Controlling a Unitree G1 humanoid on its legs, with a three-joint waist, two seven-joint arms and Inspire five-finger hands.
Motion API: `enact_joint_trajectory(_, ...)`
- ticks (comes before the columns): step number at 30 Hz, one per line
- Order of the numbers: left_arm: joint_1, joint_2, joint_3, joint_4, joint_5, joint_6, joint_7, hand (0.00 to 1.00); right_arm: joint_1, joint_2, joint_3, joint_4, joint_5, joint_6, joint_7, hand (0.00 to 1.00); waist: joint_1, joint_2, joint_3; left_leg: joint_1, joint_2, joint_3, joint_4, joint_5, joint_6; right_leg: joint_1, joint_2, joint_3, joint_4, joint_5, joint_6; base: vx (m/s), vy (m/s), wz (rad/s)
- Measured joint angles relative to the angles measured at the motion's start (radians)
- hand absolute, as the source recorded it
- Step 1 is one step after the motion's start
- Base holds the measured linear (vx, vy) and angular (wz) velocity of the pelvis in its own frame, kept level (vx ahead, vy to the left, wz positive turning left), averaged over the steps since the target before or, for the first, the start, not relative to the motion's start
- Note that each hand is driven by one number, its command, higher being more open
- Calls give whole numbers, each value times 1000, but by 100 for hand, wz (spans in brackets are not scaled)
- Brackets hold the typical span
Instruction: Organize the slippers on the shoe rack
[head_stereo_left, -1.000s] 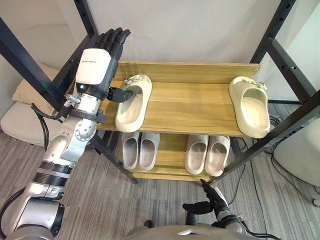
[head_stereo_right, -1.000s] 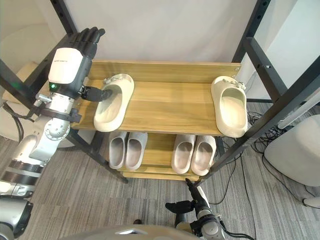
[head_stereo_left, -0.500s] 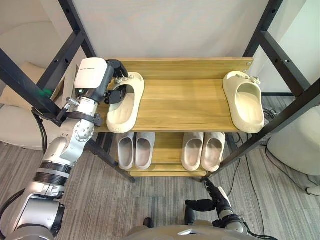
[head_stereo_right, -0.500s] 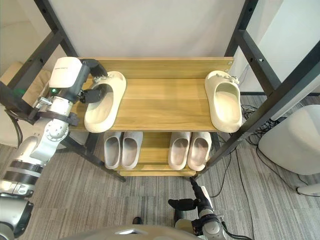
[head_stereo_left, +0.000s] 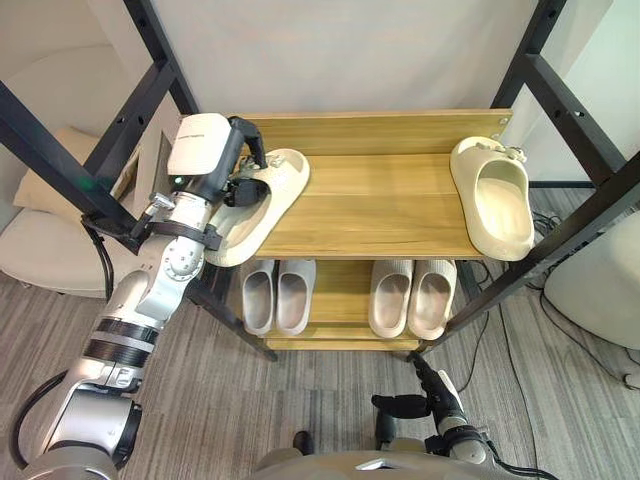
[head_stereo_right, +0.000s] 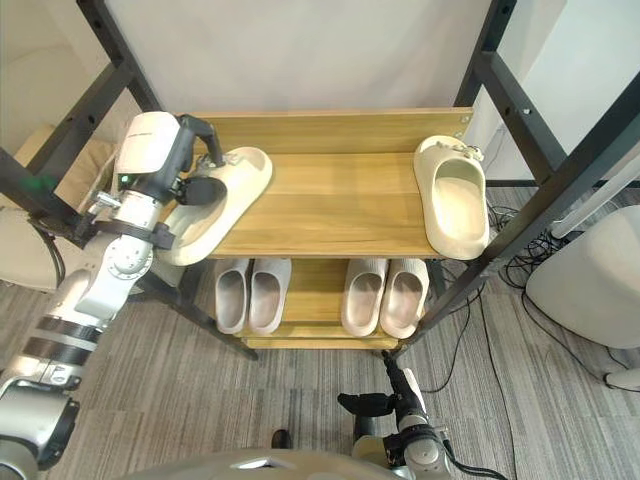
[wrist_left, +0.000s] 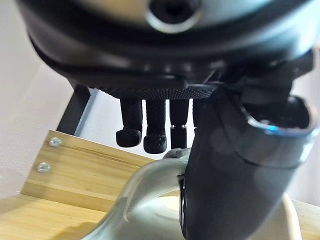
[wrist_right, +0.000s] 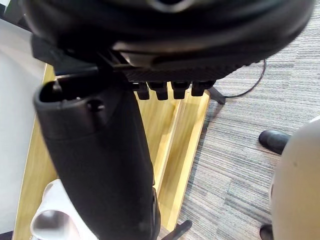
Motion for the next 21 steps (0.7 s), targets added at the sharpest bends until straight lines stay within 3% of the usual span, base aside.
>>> enact_joint_trajectory(8, -78, -149, -71, -17, -49, 17, -4, 0, -6, 3, 0, -16, 2, 1, -7, 100, -25, 16, 10, -2, -10, 15, 0, -1, 6, -9, -10, 17, 3, 5, 8, -6, 10, -5)
enact_joint_trajectory(18, -147, -262, -108, -11, -144, 56, 5, 0, -16, 3, -1, -31, 5, 3, -13, 100, -49, 35, 31, -5, -10, 36, -7, -2, 7, -27, -12, 38, 3, 9, 12, -3, 9, -6)
enact_joint_trajectory(21, -180, -283, -108, 17, -164, 72, 7, 0, -19, 3, -4, -44, 23, 7, -23, 100, -70, 44, 42, -5, -14, 38, -11, -1, 8, -30, -13, 41, 3, 10, 13, 6, 9, -4)
